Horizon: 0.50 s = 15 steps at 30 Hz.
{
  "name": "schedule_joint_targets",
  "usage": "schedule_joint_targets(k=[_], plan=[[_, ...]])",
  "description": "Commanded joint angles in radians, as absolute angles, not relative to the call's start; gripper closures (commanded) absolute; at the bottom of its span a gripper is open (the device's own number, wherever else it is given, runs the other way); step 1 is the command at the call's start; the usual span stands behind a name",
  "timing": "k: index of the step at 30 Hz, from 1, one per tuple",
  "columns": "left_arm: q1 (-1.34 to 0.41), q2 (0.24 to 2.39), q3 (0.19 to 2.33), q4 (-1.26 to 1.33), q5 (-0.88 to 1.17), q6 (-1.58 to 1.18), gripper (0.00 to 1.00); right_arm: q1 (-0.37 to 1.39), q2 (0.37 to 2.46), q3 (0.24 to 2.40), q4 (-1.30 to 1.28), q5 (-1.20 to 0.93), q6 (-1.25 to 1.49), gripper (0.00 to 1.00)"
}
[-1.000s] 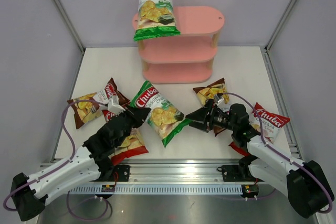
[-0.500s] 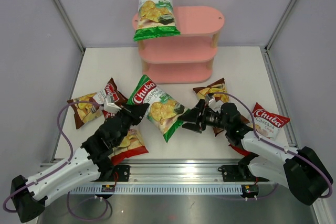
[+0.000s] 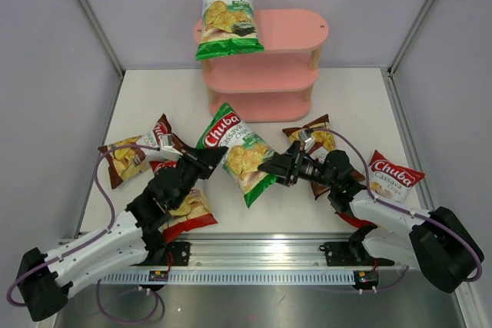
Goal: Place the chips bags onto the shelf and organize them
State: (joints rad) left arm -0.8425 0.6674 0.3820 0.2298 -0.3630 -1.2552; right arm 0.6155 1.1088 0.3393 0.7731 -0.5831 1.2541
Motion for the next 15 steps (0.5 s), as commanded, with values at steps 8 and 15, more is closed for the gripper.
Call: schedule_joint_targets(k=[8,15], plan=[[-0.854,0.709,0.357,0.456,-0.178,-1.269,0.96,0.629,1.062,0.379,0.864,-0.489,1.165,0.42],[-0.854,0.64,0.417,0.24,-0.282,-1.207,0.14,0.63,0.988,0.397,0.78,-0.509,1.074,0.71]])
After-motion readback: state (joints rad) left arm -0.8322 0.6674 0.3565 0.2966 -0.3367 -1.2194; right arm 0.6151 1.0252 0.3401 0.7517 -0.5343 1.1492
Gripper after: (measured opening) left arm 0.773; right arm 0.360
